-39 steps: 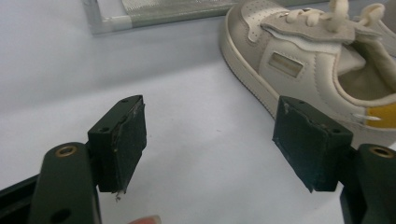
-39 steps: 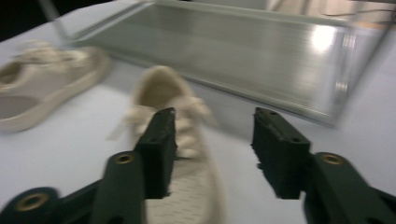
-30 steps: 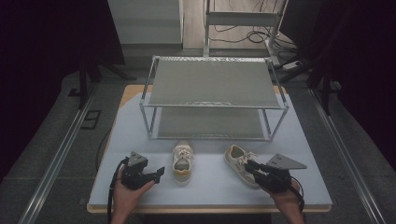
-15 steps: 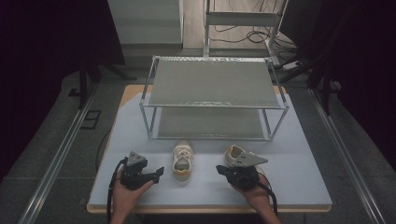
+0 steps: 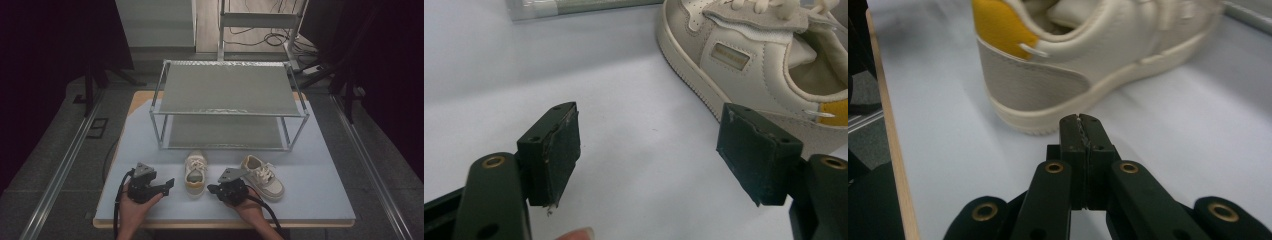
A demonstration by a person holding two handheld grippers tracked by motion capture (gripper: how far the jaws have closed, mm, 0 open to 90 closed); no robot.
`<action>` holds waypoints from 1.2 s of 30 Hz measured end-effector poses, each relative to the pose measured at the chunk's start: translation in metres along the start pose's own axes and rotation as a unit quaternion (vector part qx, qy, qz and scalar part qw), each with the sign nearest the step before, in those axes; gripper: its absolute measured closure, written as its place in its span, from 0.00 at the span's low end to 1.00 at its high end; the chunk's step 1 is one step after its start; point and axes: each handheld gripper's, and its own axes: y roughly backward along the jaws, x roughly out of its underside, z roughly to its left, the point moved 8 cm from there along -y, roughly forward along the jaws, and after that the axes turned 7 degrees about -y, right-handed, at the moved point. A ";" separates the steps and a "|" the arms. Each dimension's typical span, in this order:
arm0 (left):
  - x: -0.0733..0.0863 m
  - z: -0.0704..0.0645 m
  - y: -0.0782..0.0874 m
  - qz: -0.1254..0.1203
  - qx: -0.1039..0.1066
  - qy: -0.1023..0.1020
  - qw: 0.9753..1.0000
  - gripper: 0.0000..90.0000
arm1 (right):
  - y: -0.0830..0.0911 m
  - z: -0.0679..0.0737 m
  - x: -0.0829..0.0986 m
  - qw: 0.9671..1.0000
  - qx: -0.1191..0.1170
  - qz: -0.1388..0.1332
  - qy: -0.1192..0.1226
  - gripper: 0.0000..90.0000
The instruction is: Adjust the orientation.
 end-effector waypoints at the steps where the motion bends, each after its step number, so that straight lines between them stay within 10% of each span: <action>1: 0.000 0.000 0.000 -0.002 0.002 0.000 1.000 0.28 | 0.000 0.000 0.000 1.000 0.000 0.000 0.000 0.99; 20: 0.002 0.002 -0.001 0.002 0.003 0.005 1.000 0.27 | -0.019 0.019 -0.009 0.999 -0.002 0.012 0.033 0.96; 36: 0.002 0.010 0.007 -0.005 0.000 0.013 1.000 0.27 | 0.079 -0.028 0.033 0.995 0.071 -0.039 -0.051 0.95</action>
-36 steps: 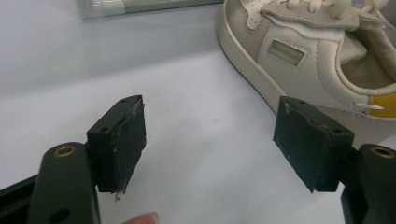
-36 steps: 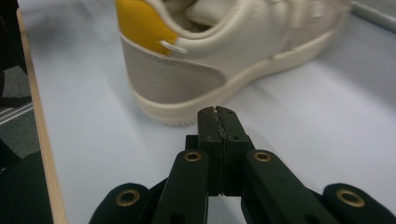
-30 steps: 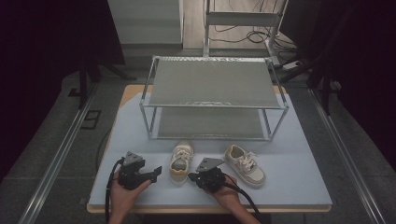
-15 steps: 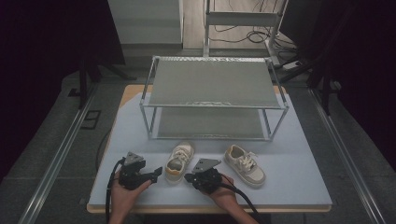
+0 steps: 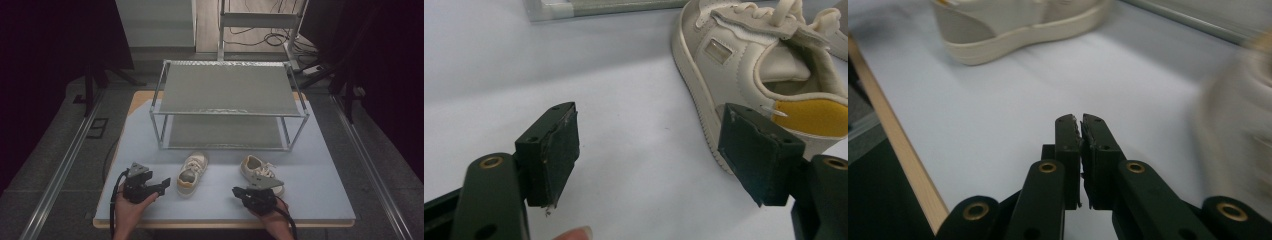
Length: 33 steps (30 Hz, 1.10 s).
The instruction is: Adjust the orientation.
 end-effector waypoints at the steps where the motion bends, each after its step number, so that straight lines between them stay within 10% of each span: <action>1: 0.001 0.001 0.000 0.001 0.000 0.001 1.000 0.27 | 0.005 -0.005 0.002 1.000 0.006 -0.003 -0.005 0.95; 33: 0.003 0.000 -0.003 0.010 0.000 -0.002 1.000 0.27 | 0.066 -0.091 0.040 0.990 0.074 -0.027 -0.115 0.99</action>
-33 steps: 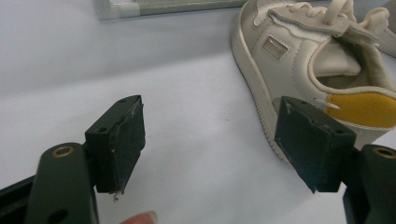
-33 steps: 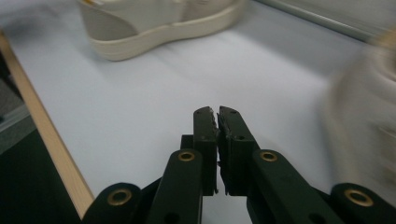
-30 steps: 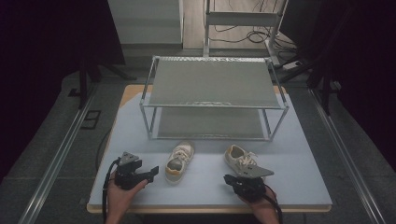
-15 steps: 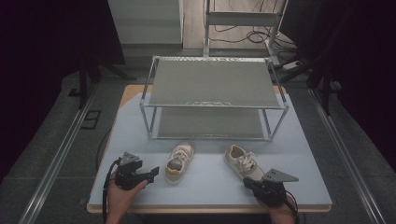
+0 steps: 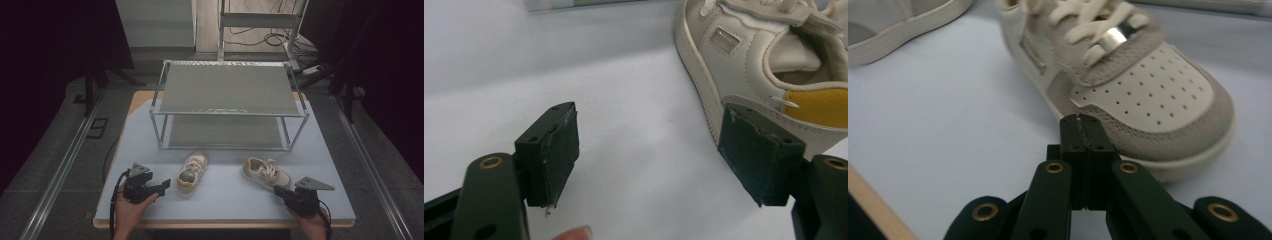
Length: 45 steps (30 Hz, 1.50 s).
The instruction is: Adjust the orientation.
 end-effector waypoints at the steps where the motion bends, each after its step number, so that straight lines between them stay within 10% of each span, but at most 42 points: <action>1: 0.000 0.000 0.000 0.000 0.000 0.000 1.000 0.27 | 0.000 0.000 0.000 1.000 0.000 0.000 0.000 0.99; 26: 0.000 0.001 0.000 0.000 0.000 -0.001 1.000 0.27 | -0.010 -0.053 -0.031 0.998 0.056 -0.009 -0.036 0.99; 34: -0.001 0.003 0.004 -0.005 -0.002 0.002 1.000 0.27 | 0.007 0.003 -0.039 0.999 0.011 -0.040 0.006 0.99; 36: -0.002 0.003 0.005 -0.006 -0.002 0.002 1.000 0.27 | -0.001 0.034 -0.039 0.999 -0.011 -0.034 0.034 0.99; 45: -0.002 0.000 0.003 -0.005 0.002 -0.001 1.000 0.27 | -0.049 0.085 -0.048 0.997 -0.029 -0.014 0.072 0.99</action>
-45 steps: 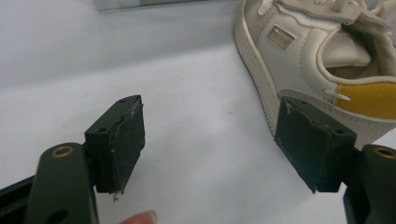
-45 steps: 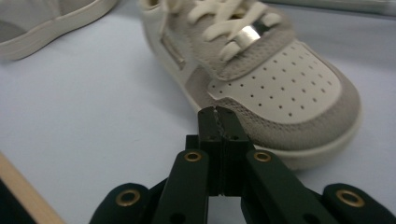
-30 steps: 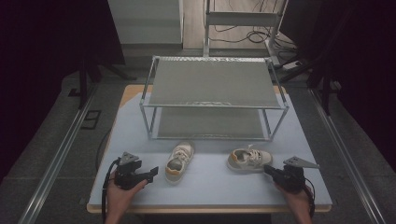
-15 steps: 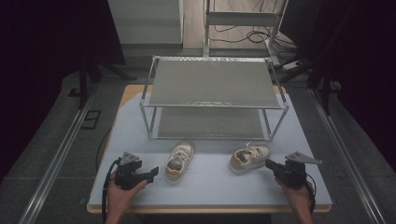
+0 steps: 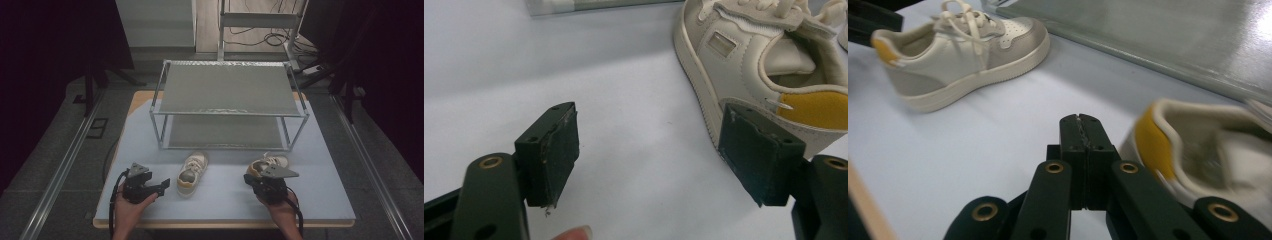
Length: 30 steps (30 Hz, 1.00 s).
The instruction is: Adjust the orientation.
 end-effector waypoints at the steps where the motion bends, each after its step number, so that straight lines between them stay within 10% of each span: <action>1: 0.000 0.000 0.000 0.000 0.000 0.000 1.000 0.27 | -0.004 0.000 -0.001 1.000 0.005 -0.002 0.000 0.99; 12: 0.001 0.002 -0.001 0.002 0.000 0.002 1.000 0.27 | -0.019 -0.009 -0.004 0.998 0.062 -0.010 0.003 0.99; 30: 0.001 0.000 -0.001 0.002 0.001 0.000 1.000 0.27 | -0.001 -0.016 0.008 0.999 0.045 -0.004 -0.017 0.99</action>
